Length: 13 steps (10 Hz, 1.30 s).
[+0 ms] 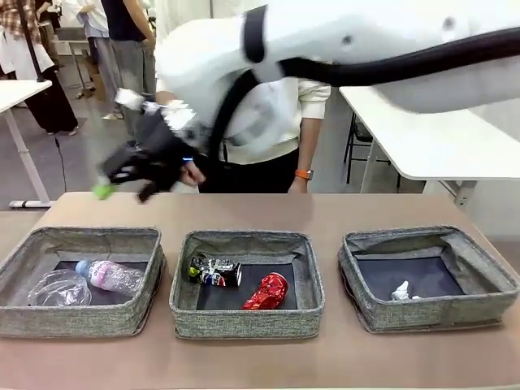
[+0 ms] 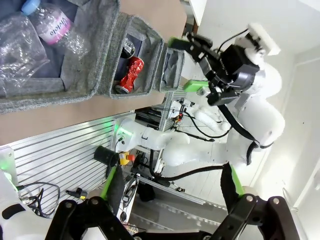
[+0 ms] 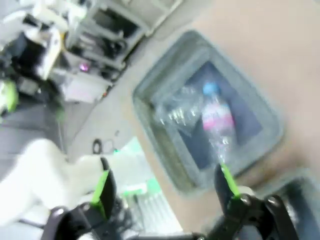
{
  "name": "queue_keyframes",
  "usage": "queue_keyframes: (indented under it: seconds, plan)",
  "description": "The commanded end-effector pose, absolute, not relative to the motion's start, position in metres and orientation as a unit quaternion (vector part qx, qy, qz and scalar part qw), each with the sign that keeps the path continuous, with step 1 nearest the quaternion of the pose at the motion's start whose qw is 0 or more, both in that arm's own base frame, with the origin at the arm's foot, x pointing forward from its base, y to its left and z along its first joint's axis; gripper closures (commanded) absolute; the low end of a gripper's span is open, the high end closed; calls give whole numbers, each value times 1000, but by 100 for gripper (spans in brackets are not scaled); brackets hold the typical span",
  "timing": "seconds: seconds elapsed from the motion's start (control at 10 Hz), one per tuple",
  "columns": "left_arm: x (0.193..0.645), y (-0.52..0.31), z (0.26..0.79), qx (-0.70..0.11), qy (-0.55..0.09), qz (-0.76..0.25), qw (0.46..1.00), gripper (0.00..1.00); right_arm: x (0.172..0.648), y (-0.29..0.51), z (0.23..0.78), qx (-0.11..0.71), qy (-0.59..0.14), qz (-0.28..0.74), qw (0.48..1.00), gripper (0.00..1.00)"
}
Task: Sort the waste into the appropriate baskets.
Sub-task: Place the picked waste into the Fabric basket indicated by the person.
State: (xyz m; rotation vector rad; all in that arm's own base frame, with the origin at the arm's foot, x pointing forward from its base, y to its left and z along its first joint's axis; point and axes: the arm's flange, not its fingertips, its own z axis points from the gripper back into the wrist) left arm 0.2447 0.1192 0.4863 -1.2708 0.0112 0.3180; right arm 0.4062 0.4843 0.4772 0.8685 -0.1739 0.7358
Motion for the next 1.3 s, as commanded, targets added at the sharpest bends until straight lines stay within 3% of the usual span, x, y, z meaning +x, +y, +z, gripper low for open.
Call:
queue_keyframes:
  seconds: [0.0, 0.2, 0.3, 0.4, 0.7, 0.8, 1.0, 1.1, 1.2]
  plan:
    - [244, 119, 488, -597, 0, 144, 789, 0, 364, 350, 488, 401, -30, 312, 861, 0]
    - [244, 119, 488, -597, 0, 144, 789, 0, 353, 276, 491, 513, -38, 336, 789, 0]
    - [244, 119, 488, -597, 0, 144, 789, 0, 361, 275, 486, 442, 18, 271, 855, 0]
    - [244, 119, 488, -597, 0, 144, 789, 0, 380, 317, 503, 488, -48, 313, 813, 0]
    - [245, 120, 486, -591, 5, 148, 793, 0, 368, 284, 502, 492, -32, 305, 815, 0]
    - [244, 111, 519, -611, -50, 123, 780, 0, 384, 275, 505, 510, -51, 279, 812, 0]
    - [247, 71, 513, -643, -75, 121, 752, 0, 388, 179, 533, 598, -92, 201, 771, 0]
    - [245, 62, 504, -655, -60, 115, 745, 0, 377, 132, 537, 624, -84, 226, 743, 0]
    - [245, 62, 496, -668, -4, 114, 735, 0, 355, 66, 531, 630, -59, 199, 748, 0]
